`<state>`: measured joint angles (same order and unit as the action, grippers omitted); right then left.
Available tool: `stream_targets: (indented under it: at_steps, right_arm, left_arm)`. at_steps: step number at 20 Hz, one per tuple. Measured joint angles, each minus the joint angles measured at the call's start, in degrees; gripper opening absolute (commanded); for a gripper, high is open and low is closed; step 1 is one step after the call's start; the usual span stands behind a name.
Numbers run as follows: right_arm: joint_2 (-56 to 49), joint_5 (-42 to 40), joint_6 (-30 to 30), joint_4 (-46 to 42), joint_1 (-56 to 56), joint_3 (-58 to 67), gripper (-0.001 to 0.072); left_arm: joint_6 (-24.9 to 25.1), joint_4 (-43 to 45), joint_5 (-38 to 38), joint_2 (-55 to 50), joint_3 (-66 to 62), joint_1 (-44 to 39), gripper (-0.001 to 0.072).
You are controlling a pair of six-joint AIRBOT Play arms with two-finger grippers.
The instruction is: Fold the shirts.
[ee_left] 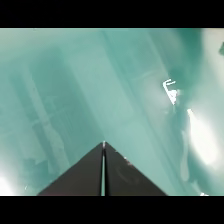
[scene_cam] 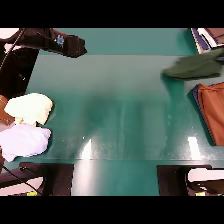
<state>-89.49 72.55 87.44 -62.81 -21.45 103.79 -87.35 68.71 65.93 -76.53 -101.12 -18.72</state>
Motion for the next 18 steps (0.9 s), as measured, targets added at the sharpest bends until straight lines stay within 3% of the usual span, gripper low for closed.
stream_targets:
  at_steps: [4, 11, 18]
  right_arm:
    - [1.22, 1.01, 0.96, -0.83, -7.58, 0.02, 0.0021]
    - [7.13, 1.25, -0.09, -1.05, -10.93, 0.07, 0.0021]
    - [12.92, 9.05, -0.15, -1.90, -16.06, 0.04, 0.0021]
  left_arm:
    - [-0.61, -0.20, -1.31, 0.00, 0.00, -0.44, 0.0032]
    - [-0.87, -0.33, -2.29, 0.00, 0.00, -0.55, 0.0032]
    - [-0.52, -0.17, -2.45, 0.00, 0.00, -0.55, 0.0032]
